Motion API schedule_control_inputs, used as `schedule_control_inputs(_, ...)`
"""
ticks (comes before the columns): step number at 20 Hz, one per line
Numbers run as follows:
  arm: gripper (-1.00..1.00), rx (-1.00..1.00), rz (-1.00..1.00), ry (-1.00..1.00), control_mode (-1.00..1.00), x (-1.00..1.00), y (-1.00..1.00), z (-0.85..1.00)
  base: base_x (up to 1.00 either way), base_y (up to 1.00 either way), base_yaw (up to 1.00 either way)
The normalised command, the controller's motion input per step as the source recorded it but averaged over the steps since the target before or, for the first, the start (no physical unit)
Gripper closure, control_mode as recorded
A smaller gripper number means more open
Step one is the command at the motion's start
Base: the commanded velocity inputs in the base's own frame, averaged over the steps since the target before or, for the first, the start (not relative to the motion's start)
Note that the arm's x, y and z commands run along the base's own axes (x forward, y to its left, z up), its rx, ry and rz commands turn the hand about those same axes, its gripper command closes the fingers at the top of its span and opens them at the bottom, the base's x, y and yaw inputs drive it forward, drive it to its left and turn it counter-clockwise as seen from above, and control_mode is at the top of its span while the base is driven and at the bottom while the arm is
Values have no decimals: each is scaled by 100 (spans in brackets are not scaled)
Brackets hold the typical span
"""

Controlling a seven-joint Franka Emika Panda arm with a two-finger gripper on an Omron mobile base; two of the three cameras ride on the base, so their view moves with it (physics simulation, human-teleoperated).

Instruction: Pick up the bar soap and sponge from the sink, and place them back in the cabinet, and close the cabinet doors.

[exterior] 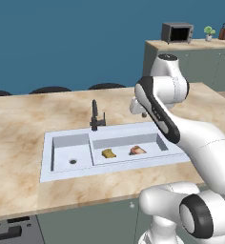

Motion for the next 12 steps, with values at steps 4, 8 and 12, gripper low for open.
schedule_control_inputs(4, -100, 0, 0, 0, -100, 4, 0, 0, 0, 0, 0)
schedule_control_inputs(8, -100, 0, 0, 3, -100, 2, -2, 0, 0, 0, 0)
schedule_control_inputs(12, -100, 1, 0, 9, -100, 0, -5, 0, 0, 0, 0)
